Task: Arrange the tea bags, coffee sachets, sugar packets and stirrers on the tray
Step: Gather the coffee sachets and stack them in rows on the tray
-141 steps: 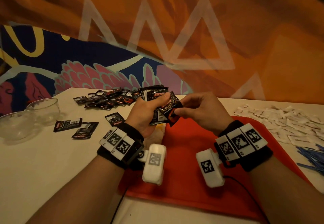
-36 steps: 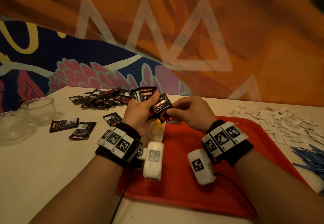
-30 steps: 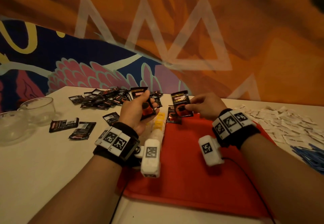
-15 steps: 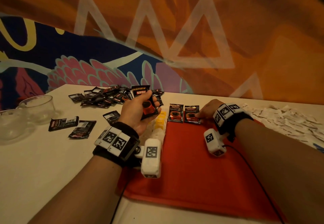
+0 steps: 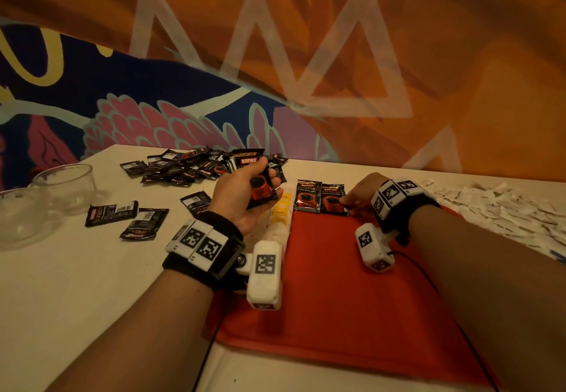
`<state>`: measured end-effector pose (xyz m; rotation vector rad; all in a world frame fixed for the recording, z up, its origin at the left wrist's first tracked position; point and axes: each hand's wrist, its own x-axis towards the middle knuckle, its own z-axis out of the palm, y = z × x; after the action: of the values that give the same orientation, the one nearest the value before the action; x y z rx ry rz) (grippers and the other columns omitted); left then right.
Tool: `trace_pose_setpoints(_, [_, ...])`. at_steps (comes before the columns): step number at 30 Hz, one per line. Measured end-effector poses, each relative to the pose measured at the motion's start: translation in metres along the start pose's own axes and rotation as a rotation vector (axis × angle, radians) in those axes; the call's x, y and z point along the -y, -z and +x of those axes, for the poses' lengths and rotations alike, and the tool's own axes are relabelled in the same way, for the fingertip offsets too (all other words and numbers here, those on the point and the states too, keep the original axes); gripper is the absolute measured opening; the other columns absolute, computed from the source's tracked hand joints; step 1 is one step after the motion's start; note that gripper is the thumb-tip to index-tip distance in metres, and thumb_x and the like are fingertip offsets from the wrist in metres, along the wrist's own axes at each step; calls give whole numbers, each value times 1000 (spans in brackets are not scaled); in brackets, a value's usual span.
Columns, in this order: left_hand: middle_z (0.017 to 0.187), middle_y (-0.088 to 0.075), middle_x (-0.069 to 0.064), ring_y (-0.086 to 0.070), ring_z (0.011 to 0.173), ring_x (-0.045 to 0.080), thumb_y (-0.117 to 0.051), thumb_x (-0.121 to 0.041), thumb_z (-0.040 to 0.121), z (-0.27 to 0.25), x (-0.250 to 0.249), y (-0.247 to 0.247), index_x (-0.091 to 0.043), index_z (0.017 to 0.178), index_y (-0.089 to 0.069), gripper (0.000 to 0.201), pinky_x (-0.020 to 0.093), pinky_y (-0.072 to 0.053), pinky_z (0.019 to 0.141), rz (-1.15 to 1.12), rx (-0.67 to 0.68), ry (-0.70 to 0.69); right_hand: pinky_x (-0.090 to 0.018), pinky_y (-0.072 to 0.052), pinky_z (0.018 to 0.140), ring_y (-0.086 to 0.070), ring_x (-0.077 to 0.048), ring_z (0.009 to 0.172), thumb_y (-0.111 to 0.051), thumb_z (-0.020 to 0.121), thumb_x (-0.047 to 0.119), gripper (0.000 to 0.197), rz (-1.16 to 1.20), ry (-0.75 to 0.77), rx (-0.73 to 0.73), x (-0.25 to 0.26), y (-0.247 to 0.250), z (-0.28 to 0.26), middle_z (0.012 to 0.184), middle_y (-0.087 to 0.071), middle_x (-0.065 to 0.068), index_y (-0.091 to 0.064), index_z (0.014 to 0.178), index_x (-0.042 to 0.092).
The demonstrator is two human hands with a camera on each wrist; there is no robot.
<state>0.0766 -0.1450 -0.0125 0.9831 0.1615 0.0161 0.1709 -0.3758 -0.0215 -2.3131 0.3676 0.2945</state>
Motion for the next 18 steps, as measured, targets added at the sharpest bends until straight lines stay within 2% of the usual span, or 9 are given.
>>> trace_pose_setpoints(4, [75,-65,5,-62,67,18,-60,-22,96,-1,0,-1,-10,99,-63,13,32,-53,67,-22,19,20,-32,-48,66,-62,-20,64,-80,82,20,21,-16,0,0,-1,2,-4,74,-72,-11,-69,85,2])
trace_pose_setpoints(7, [77,-65,7,-61,66,19,-52,-22,94,-3,-1,-1,-7,101,-62,20,33,-51,67,-38,16,18,-27,-45,58,-57,-19,59,-75,87,19,23,-32,12,-25,-1,5,-7,67,-67,-7,-64,70,8])
trace_pose_setpoints(9, [80,-68,9,-65,70,21,-53,-20,94,-2,-1,-1,-6,101,-62,18,35,-56,66,-13,-11,2,-31,-49,66,-59,-20,64,-78,84,28,29,-98,61,-44,2,7,-7,69,-68,-6,-64,67,9])
trace_pose_setpoints(11, [85,-70,13,-70,77,24,-58,-15,95,-1,0,-2,-6,101,-61,11,40,-59,68,21,-55,-15,-34,-55,79,-66,-20,75,-78,82,37,29,-181,153,-72,7,7,-12,81,-73,-7,-70,78,9])
trace_pose_setpoints(12, [85,-71,15,-72,78,25,-61,-13,94,-1,0,-3,-6,100,-61,9,42,-60,69,33,-67,-19,-35,-57,82,-68,-19,80,-77,83,37,29,-179,211,-83,11,5,-16,84,-74,-5,-72,86,8])
trace_pose_setpoints(15, [78,-75,11,-74,71,22,-71,-14,89,-1,0,-2,-6,100,-65,15,41,-60,68,109,-92,-32,-30,-54,72,-65,-14,81,-75,85,35,24,61,411,9,27,-6,-41,87,-70,-1,-70,94,13])
trace_pose_setpoints(18, [89,-77,10,-75,86,25,-77,-19,84,-1,1,0,-7,104,-69,24,38,-59,75,151,-104,-57,-27,-53,71,-70,-14,86,-77,82,35,23,252,539,209,43,-21,-67,95,-73,-3,-69,95,18])
